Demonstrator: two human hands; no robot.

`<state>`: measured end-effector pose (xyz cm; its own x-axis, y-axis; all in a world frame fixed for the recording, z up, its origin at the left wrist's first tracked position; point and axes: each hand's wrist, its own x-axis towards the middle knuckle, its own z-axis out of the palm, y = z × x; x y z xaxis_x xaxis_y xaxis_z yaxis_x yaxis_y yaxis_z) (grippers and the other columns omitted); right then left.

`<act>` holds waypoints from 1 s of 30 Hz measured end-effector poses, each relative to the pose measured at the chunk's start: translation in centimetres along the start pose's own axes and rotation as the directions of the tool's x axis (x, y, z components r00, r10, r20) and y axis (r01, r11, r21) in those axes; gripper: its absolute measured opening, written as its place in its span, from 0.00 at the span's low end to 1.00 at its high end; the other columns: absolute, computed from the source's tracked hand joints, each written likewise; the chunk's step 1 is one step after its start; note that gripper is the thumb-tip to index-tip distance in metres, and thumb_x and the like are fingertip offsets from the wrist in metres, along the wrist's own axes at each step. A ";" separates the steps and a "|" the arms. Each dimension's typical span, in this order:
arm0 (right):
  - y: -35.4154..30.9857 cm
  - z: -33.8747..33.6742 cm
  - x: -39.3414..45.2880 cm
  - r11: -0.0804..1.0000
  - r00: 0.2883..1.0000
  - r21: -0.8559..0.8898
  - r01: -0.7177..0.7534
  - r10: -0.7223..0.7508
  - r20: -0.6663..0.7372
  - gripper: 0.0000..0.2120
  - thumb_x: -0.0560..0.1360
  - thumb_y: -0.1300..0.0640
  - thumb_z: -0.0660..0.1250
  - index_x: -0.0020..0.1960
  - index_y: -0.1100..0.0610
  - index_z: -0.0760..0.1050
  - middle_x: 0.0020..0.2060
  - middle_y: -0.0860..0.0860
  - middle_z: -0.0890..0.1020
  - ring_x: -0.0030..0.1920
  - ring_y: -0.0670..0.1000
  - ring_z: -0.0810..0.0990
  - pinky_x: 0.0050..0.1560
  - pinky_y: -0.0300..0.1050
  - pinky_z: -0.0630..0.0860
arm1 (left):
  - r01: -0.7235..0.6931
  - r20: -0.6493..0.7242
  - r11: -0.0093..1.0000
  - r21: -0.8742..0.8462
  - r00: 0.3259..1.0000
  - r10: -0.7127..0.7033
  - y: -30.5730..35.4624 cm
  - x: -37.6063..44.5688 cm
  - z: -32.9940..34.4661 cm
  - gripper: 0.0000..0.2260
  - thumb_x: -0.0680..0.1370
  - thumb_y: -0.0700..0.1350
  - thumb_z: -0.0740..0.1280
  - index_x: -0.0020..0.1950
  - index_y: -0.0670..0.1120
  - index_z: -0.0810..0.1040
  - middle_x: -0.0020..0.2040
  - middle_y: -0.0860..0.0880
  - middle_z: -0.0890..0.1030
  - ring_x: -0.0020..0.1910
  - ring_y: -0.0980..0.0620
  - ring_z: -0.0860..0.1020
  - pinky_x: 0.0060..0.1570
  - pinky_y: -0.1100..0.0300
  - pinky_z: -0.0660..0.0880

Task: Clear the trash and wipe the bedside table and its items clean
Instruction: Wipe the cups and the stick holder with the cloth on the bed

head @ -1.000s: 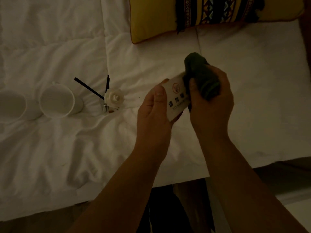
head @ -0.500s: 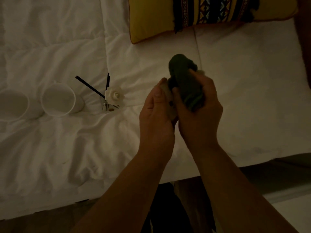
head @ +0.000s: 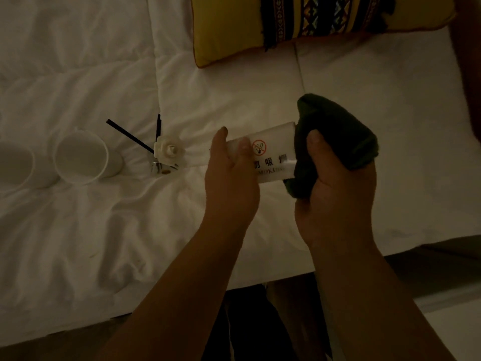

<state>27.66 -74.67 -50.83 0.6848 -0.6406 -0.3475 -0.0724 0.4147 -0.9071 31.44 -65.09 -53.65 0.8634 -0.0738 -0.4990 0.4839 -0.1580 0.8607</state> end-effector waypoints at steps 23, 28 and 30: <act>3.4 2.6 0.0 0.755 0.919 -0.524 0.393 -0.335 0.206 0.20 0.74 0.55 0.71 0.64 0.54 0.73 0.52 0.35 0.76 0.54 0.31 0.75 0.54 0.27 0.71 | 0.124 0.239 0.902 -0.413 0.971 -0.024 0.4 1.1 -1.4 0.28 0.73 0.66 0.61 0.58 0.46 0.80 0.54 0.36 0.81 0.55 0.37 0.80 0.54 0.44 0.78; 4.3 3.2 0.1 0.650 0.863 -0.568 0.505 -0.383 0.330 0.19 0.75 0.56 0.70 0.65 0.59 0.74 0.59 0.50 0.80 0.59 0.46 0.77 0.61 0.38 0.74 | 0.182 0.312 0.818 -0.545 0.950 -0.003 -0.7 1.7 -1.5 0.31 0.74 0.65 0.60 0.68 0.45 0.73 0.64 0.40 0.78 0.65 0.40 0.75 0.69 0.40 0.65; 4.6 3.0 0.9 0.577 0.829 -0.597 0.557 -0.423 0.365 0.20 0.76 0.54 0.68 0.65 0.61 0.74 0.58 0.55 0.80 0.58 0.52 0.79 0.59 0.41 0.75 | 0.211 0.363 0.807 -0.552 0.932 0.005 -0.8 1.9 -1.8 0.30 0.74 0.61 0.62 0.68 0.43 0.72 0.64 0.39 0.78 0.64 0.41 0.76 0.64 0.43 0.71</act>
<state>30.11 -71.38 -54.58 0.8632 -0.4709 0.1822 -0.0933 -0.5034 -0.8590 32.96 -63.30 -55.07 0.7551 -0.4272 -0.4973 0.6511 0.4000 0.6450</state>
